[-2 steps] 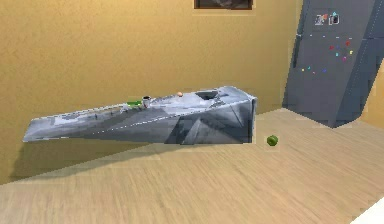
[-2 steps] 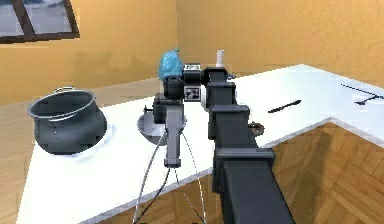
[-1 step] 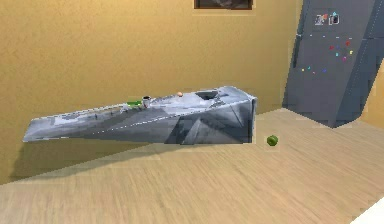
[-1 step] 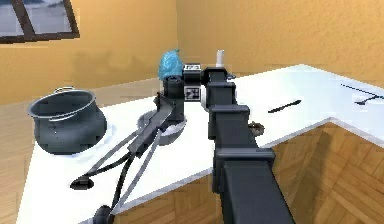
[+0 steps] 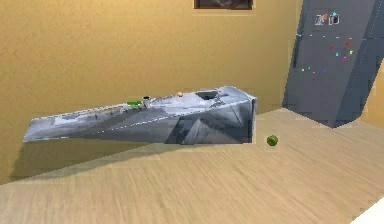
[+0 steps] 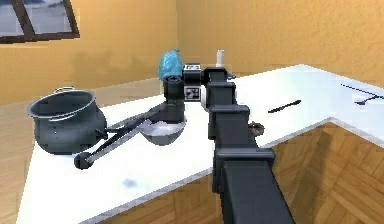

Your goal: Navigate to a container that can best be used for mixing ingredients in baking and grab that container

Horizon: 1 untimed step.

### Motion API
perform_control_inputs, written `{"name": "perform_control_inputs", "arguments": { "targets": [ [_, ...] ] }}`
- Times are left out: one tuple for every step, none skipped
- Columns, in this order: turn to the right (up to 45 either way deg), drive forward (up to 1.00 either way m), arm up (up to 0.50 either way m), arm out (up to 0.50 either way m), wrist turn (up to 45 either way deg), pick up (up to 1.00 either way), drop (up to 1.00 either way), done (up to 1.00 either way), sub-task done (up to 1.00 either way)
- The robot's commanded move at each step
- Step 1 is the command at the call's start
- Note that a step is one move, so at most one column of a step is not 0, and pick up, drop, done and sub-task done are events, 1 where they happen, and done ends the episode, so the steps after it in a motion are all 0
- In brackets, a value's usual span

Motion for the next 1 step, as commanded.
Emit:
{"name": "perform_control_inputs", "arguments": {
  "targets": [
    [0.0, 0.0, 0.0, 0.0, 45.0, 0.0, 0.0, 0.0, 0.0]
  ]
}}
